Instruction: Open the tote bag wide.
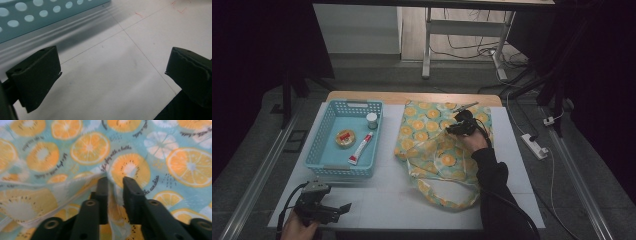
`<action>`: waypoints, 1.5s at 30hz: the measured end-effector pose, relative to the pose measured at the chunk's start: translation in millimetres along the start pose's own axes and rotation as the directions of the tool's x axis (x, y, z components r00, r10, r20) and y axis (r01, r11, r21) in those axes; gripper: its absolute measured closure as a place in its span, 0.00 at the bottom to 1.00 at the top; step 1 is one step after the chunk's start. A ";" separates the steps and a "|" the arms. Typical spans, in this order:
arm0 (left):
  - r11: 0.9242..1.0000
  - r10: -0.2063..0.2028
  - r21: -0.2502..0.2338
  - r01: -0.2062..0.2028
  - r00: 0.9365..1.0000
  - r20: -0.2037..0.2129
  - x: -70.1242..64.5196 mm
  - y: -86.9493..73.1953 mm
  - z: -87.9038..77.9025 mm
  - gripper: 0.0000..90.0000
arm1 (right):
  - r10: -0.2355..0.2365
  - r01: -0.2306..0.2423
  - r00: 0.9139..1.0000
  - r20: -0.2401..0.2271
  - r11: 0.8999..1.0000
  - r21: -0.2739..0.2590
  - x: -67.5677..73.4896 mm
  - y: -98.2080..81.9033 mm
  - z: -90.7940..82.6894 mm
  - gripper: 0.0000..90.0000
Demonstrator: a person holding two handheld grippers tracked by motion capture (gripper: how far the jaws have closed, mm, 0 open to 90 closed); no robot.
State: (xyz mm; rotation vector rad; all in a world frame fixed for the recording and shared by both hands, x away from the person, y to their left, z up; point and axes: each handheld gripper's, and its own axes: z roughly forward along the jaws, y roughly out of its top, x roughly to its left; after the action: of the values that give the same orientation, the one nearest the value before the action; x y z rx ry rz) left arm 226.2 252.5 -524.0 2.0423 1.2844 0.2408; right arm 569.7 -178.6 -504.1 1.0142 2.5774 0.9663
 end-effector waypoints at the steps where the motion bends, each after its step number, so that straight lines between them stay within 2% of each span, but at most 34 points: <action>1: 1.000 0.000 0.000 0.000 1.000 0.000 0.0 0.0 0.0 0.00 | 0.012 -0.012 1.000 -0.008 1.000 -0.007 0.2 0.7 -2.7 0.74; 11: 1.000 -0.001 0.001 0.001 1.000 -0.001 0.0 0.1 0.2 0.00 | 0.034 -0.036 0.999 -0.032 0.998 -0.045 7.5 3.0 -34.7 0.41; 14: 1.000 -0.001 0.002 0.001 1.000 -0.002 0.0 0.1 0.3 0.00 | 0.018 -0.019 1.000 -0.015 0.998 -0.055 10.8 0.7 -44.6 0.33; 17: 1.000 -0.002 0.002 0.002 1.000 -0.002 0.0 0.2 0.3 0.00 | 0.008 -0.009 1.000 -0.024 0.998 -0.055 15.4 -2.7 -53.3 0.26; 20: 1.000 -0.002 0.004 0.002 1.000 -0.002 0.0 0.3 0.5 0.00 | -0.016 0.016 1.000 -0.009 0.998 -0.057 23.1 -6.3 -60.9 0.16; 25: 1.000 -0.003 0.004 0.003 1.000 -0.003 0.0 0.3 0.5 0.00 | -0.031 0.030 0.999 -0.022 0.998 -0.060 37.5 -13.1 -71.3 0.04; 29: 1.000 -0.003 0.004 0.003 1.000 -0.003 -0.2 0.3 0.5 0.00 | -0.049 0.046 0.997 -0.053 0.997 -0.056 51.1 -21.4 -75.8 0.02; 33: 1.000 -0.003 0.004 0.003 1.000 -0.003 -0.1 0.3 0.5 0.00 | -0.069 0.066 0.996 -0.064 0.997 -0.045 65.8 -31.2 -77.2 0.00; 37: 1.000 -0.003 0.004 0.003 1.000 -0.003 -0.1 0.3 0.5 0.00 | -0.093 0.092 0.994 -0.050 0.995 -0.026 80.0 -42.4 -76.7 0.00; 45: 1.000 0.001 0.004 -0.001 1.000 -0.003 -0.4 0.3 0.4 0.00 | -0.134 0.134 0.990 -0.053 0.991 0.001 98.6 -61.8 -71.3 0.00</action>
State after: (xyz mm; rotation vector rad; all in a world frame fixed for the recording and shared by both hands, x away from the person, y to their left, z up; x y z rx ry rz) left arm 226.4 252.0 -524.0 2.0467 1.2871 0.2415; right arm 434.6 -182.2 -485.2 0.8151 2.6522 0.9658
